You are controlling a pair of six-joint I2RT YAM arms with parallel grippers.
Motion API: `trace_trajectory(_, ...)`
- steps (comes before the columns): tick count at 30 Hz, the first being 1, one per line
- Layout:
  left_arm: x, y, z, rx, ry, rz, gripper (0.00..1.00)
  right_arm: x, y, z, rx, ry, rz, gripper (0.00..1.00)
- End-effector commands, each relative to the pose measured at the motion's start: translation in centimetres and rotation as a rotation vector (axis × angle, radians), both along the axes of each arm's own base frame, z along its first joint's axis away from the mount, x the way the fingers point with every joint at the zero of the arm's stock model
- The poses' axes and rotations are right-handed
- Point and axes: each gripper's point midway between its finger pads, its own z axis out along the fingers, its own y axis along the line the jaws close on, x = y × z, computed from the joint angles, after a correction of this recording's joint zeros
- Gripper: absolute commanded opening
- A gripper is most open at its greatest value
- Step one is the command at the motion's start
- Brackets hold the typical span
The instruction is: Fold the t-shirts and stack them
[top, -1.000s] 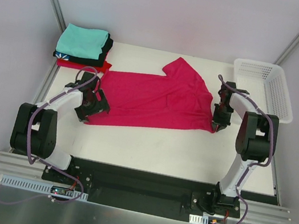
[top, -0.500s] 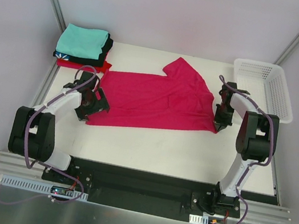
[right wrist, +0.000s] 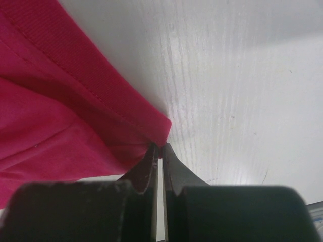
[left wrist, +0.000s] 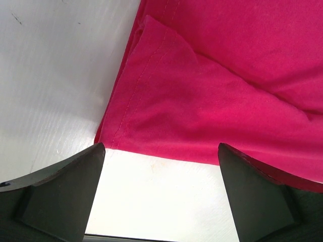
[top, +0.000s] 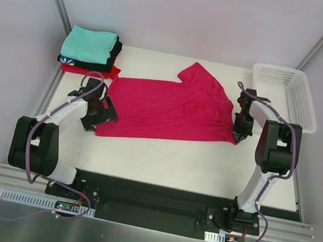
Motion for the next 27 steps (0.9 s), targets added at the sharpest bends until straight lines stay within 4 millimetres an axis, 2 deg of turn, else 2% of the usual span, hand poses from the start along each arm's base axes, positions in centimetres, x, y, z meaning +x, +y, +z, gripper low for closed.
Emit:
trace_trajectory(1, 0.7, 0.3, 1.3, 0.010, -0.049, -0.004, 0.93, -0.1, -0.8, 0.5, -0.020, 0.015, -0.014, 0.01)
trace_trajectory(6, 1.1, 1.4, 1.9, 0.118, -0.055, -0.008, 0.90, -0.2, -0.6, 0.5, -0.008, 0.019, -0.013, 0.01)
trace_trajectory(11, 0.4, 3.2, 1.0, 0.236, 0.002, 0.010, 0.89, -0.2, -0.4, 0.6, 0.006, 0.015, -0.013, 0.01)
trace_trajectory(18, -0.6, 3.0, -2.0, 0.199, 0.084, 0.044, 0.69, -0.1, -0.3, 0.8, 0.008, 0.010, -0.008, 0.01)
trace_trajectory(20, -0.6, 3.0, -2.2, 0.183, 0.087, 0.049, 0.59, -0.1, -0.3, 0.8, 0.009, 0.011, -0.010, 0.01)
trace_trajectory(22, -0.7, 3.0, -2.3, 0.180, 0.079, 0.054, 0.43, -0.1, -0.2, 0.7, 0.014, 0.010, -0.008, 0.01)
trace_trajectory(27, -1.1, 3.2, -2.9, 0.181, 0.091, 0.062, 0.42, 0.0, -0.2, 0.8, 0.016, 0.009, -0.008, 0.01)
